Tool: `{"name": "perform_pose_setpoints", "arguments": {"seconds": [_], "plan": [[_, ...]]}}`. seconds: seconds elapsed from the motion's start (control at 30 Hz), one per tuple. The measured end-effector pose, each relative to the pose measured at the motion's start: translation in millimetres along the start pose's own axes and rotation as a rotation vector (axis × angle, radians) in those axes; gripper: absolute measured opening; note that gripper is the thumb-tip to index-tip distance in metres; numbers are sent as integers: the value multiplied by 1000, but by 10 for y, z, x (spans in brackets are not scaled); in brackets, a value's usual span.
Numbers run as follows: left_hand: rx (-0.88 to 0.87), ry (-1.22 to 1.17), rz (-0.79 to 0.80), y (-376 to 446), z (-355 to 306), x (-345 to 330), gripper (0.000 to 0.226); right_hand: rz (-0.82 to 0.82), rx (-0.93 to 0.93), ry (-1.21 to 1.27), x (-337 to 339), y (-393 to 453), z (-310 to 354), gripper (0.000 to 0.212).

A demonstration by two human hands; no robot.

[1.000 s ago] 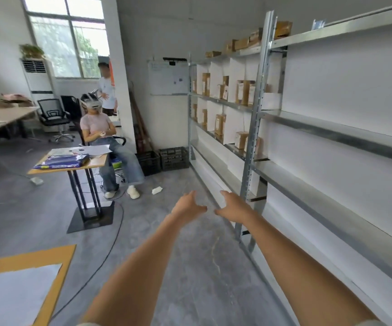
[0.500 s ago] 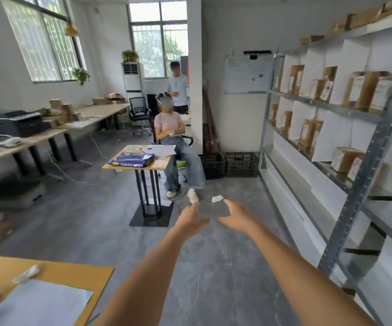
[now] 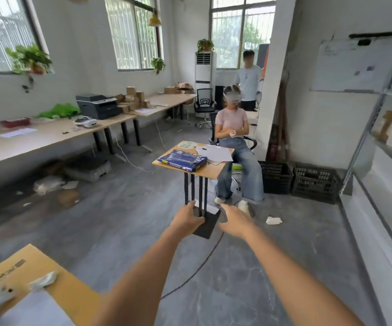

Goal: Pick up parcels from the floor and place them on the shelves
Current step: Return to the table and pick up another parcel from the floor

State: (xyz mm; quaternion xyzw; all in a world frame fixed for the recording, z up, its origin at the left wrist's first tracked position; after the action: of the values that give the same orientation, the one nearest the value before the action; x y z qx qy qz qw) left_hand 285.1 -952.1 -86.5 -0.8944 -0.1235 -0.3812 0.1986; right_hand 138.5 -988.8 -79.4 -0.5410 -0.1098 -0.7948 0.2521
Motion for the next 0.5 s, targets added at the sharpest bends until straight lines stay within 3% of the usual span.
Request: {"name": "perform_pose_setpoints", "arguments": {"seconds": [0.2, 0.5], "plan": [[94, -39, -64, 1342, -36, 450, 71, 68, 103, -40, 108, 1557, 95, 60], [230, -61, -149, 2680, 80, 967, 71, 140, 241, 0, 186, 3368, 415, 76]]}}
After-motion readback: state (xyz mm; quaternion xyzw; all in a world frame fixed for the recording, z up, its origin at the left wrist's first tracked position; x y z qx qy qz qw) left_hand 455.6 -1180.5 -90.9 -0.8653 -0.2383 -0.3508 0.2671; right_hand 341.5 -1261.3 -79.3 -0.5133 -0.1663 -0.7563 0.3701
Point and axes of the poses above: each hand's wrist, its own y-axis towards the middle knuckle, its own x-axis out of the back of the hand, z = x × y, the point moved 6 cm from there along y, towards the middle knuckle, and after that the axes turned 9 degrees about x, right-handed, at the moved point
